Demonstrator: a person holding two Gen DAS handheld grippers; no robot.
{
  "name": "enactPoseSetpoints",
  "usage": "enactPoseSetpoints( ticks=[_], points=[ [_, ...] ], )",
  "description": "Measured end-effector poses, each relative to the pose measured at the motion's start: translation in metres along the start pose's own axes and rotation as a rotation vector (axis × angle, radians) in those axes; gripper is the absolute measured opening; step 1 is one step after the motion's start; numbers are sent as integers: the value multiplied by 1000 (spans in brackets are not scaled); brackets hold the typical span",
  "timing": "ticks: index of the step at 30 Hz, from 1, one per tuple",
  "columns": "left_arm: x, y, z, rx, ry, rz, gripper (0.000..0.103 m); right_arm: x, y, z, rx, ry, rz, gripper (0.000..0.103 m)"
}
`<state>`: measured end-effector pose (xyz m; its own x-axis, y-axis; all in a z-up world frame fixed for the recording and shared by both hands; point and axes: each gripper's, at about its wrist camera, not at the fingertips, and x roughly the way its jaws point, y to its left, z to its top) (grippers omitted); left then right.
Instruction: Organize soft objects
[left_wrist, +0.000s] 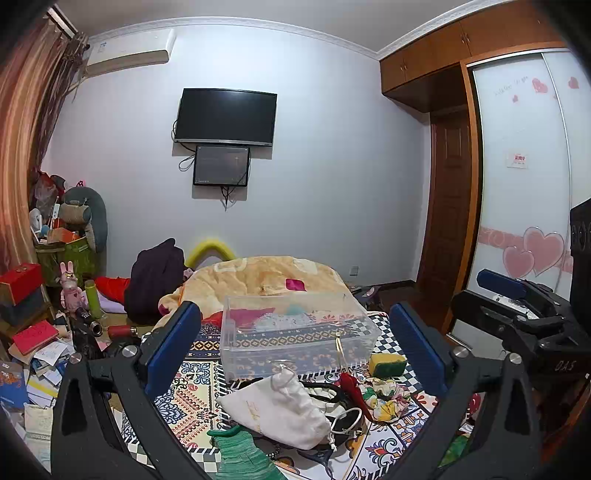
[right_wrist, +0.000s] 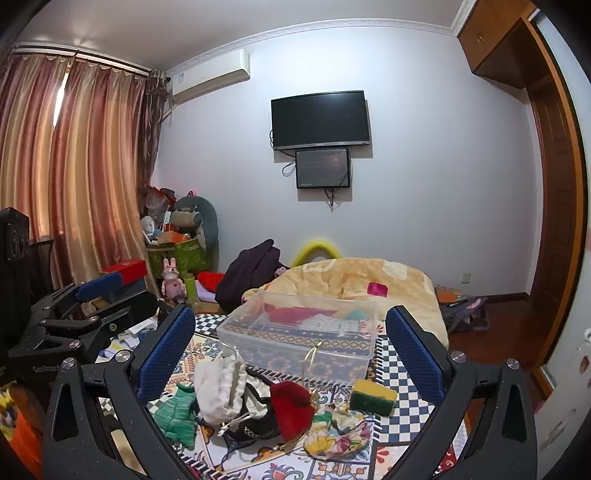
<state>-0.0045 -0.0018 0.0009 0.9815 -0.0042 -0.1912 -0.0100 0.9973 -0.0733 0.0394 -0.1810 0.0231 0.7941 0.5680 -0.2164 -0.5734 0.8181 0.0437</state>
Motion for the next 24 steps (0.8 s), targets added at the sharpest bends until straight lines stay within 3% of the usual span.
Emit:
enactPoseSetpoints(
  ticks=[24],
  points=[
    [-2,-5,3,7,-10,4,103,-1,3,0,3,-10,10,103]
  ],
)
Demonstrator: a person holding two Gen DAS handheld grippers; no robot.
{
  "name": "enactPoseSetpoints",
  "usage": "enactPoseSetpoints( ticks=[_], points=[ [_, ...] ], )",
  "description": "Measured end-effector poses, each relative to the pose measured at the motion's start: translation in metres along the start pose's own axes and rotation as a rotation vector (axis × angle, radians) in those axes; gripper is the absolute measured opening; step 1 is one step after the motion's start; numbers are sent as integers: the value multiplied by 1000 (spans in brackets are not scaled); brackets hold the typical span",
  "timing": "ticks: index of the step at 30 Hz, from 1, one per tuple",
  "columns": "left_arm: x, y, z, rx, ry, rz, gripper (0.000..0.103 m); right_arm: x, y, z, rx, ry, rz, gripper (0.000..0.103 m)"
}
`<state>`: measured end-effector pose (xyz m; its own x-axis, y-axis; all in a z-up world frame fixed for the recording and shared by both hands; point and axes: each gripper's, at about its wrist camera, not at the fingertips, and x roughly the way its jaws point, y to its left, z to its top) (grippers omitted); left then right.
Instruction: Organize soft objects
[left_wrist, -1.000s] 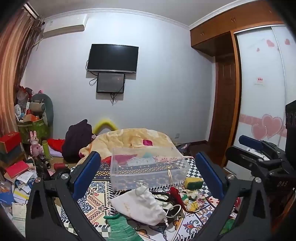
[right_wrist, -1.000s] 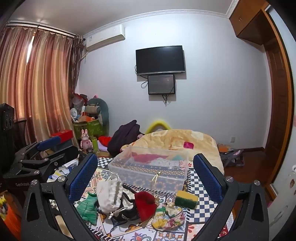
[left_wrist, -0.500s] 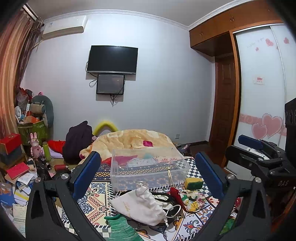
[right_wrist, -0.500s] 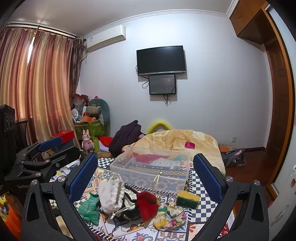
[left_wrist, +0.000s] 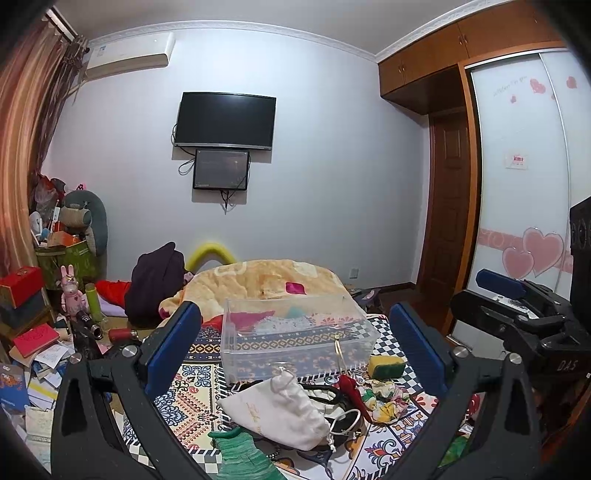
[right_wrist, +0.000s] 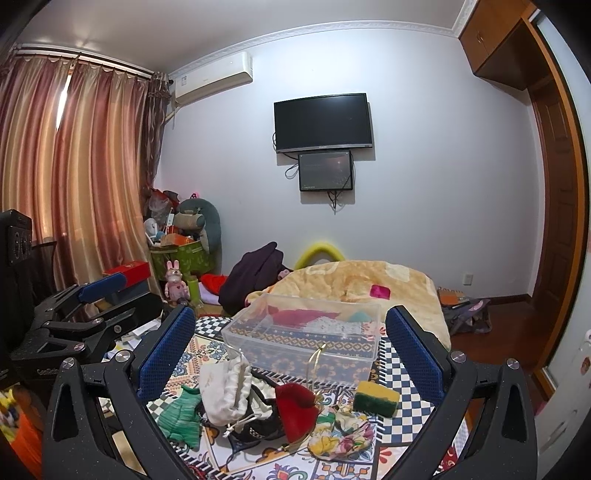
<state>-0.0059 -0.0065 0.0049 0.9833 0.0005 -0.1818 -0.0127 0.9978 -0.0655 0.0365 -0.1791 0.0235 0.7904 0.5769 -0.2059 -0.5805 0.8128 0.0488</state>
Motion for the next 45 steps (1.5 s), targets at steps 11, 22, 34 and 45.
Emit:
enactPoseSetpoints(
  ticks=[11,22,34,45],
  points=[
    [0,-1,0,-1,-1,1,103,-1,1,0,-1,-2,0,103],
    [-1,0,0,-1,-2,1,103,-1,0,2,-1,-4,4,103],
    [-1,-1,0,-4,-1,0,103,-2,0,3,1,-7,5,103],
    [8,3,-4,-17,29,0,103,1,-6,-2,13,3,-7,103]
  ],
)
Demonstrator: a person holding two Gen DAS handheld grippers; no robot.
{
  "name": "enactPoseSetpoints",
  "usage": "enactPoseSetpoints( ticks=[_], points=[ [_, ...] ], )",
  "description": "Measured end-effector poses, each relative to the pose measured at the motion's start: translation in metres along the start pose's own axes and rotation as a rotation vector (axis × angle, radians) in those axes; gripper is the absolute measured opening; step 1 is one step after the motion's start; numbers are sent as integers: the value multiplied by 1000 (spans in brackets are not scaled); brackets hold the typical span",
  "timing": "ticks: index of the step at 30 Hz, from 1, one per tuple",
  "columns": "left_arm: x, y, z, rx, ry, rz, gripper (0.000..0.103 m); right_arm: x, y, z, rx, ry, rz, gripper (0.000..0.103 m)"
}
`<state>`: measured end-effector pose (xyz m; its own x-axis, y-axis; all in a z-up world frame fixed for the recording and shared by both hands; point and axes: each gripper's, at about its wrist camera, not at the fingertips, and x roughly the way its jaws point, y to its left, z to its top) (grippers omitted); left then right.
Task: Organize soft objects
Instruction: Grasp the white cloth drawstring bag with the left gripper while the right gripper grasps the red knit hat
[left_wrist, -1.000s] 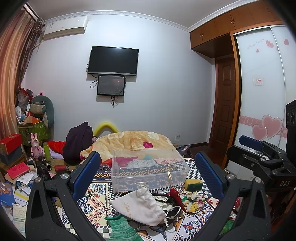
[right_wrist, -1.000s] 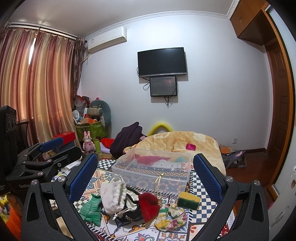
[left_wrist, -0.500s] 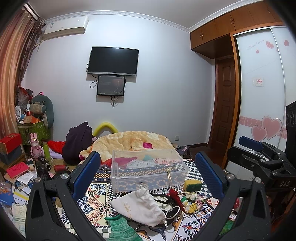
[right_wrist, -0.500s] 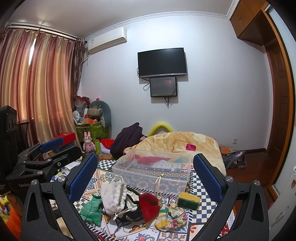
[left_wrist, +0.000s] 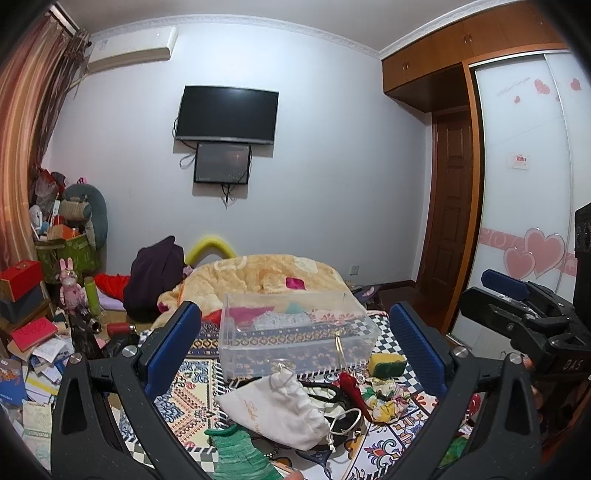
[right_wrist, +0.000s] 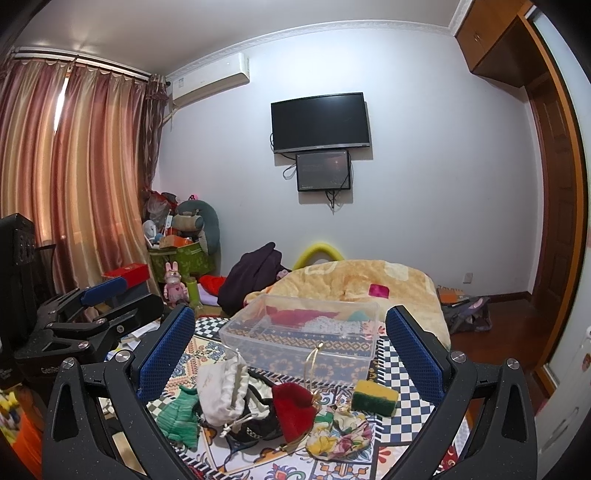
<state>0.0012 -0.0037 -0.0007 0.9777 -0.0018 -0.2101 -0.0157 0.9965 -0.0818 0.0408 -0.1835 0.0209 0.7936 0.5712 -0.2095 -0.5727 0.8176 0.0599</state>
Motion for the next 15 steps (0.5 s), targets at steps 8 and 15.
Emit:
enactPoseSetpoints(
  ticks=[8,15],
  points=[
    [38,8,-37,-20,155,13,103,25,-25,-24,41,89,-43,103],
    [76,18,-71,-70,302,11,103,49,-47,-52,77,197,-60,103]
  ],
)
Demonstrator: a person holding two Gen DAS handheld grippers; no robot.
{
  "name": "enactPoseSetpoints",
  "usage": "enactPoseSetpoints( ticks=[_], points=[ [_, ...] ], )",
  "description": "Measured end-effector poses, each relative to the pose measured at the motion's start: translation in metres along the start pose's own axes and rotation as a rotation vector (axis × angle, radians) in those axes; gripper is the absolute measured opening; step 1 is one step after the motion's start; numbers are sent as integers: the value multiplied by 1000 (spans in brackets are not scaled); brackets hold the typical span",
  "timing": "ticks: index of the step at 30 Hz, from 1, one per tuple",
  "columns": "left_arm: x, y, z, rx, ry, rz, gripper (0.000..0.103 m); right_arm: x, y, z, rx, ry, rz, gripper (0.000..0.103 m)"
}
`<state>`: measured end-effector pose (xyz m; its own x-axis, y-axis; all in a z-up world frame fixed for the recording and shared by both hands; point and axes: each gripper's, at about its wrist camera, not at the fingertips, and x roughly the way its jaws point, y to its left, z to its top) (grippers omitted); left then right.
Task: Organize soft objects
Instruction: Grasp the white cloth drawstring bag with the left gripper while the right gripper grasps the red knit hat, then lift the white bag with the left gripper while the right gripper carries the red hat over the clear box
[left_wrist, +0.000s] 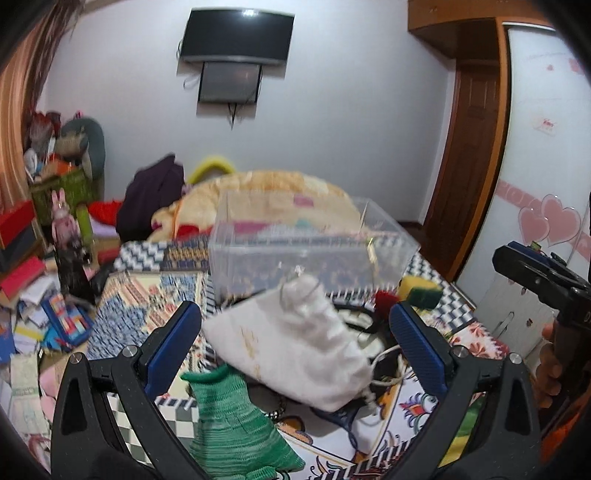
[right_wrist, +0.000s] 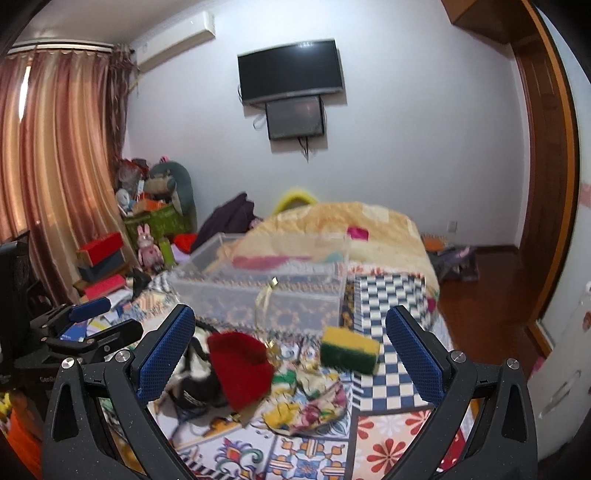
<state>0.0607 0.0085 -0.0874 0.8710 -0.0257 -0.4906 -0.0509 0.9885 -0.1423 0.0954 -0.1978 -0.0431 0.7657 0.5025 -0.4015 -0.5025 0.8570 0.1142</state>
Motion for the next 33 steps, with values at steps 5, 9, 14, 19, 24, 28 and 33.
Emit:
enactPoseSetpoints(
  ticks=[5,9,14,19,24,28,33],
  points=[
    [20,6,-13,-34,53,-23,103,18,-2,-13,33,83,68,103],
    [31,2,-21,-24,76,-29,95,26,11,-19,38,114,138,99],
    [41,1,-28,-14,102,-50,81,45,24,-29,16,168,175,79],
    [45,0,-35,5,104,-67,71,64,23,-38,37,244,210,51],
    [46,7,-36,-21,106,-91,53,64,22,-42,48,255,239,30],
    [45,11,-36,-39,106,-106,40,60,20,-41,36,248,249,14],
    [39,12,-33,-50,93,-110,23,56,22,-37,23,218,240,9]
  ],
)
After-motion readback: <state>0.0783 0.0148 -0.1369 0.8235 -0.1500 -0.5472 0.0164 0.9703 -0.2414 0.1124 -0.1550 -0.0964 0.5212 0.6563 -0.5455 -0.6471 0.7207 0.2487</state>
